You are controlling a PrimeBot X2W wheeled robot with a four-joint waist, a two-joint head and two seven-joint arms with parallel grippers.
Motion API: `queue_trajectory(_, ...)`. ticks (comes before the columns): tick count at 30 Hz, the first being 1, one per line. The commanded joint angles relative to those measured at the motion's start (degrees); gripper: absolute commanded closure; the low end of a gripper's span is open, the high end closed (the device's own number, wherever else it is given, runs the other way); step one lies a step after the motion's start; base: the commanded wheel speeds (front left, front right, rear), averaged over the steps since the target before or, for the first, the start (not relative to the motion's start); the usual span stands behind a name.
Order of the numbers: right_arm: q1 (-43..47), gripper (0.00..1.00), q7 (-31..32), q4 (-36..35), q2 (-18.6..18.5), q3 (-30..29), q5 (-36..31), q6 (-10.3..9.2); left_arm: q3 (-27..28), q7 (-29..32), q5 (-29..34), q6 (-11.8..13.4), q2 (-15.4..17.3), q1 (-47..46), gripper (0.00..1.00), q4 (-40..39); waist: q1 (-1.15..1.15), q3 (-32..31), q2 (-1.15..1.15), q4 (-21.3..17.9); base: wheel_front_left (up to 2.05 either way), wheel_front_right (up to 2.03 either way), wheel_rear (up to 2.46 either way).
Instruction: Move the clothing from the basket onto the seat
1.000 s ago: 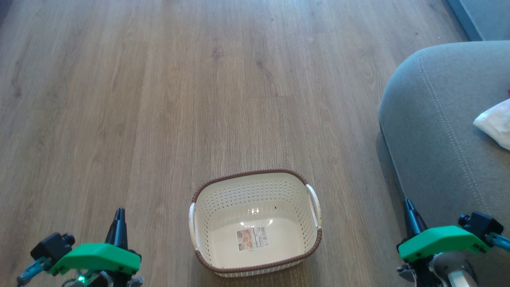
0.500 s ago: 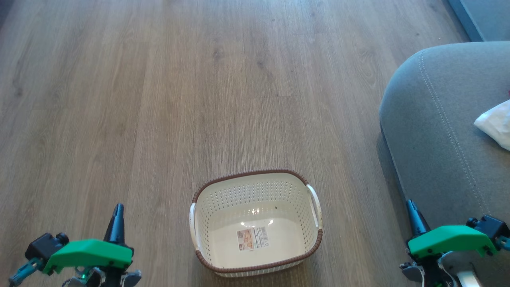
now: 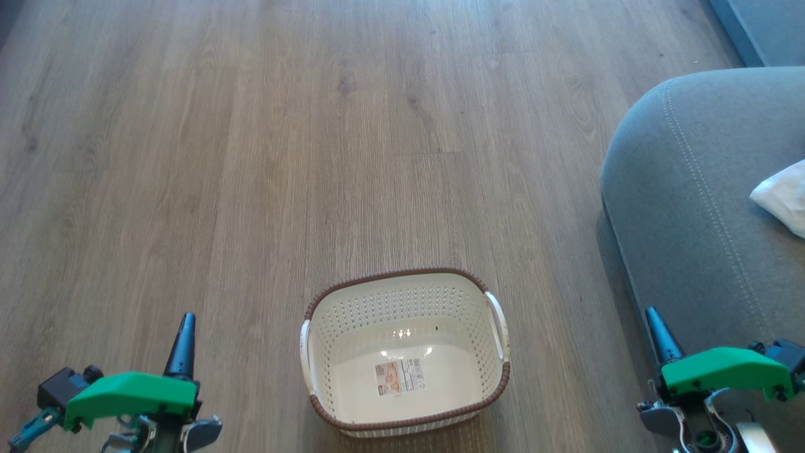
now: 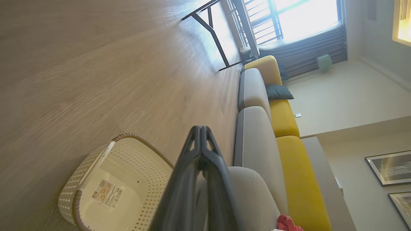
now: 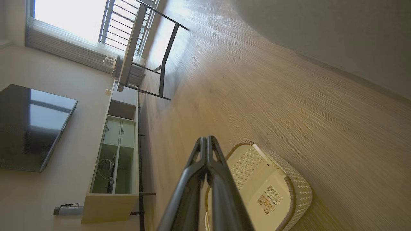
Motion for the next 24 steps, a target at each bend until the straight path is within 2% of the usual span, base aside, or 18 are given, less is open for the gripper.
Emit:
queue_trajectory(1,-2.9,1.00,0.7,-2.3,-0.3,0.3,2.0,0.10,1.8,0.6,-2.0,-0.6,0.2,-3.5,1.00,-2.3,0.00,0.0,0.00,0.0,0.00,0.00,0.00)
queue_trajectory(24,-3.7,1.00,4.4,-3.0,0.0,-2.2,16.2,0.12,3.2,4.3,-16.4,-1.6,0.2,-5.1,1.00,-2.9,0.00,-0.1,0.00,0.4,0.00,0.00,0.00)
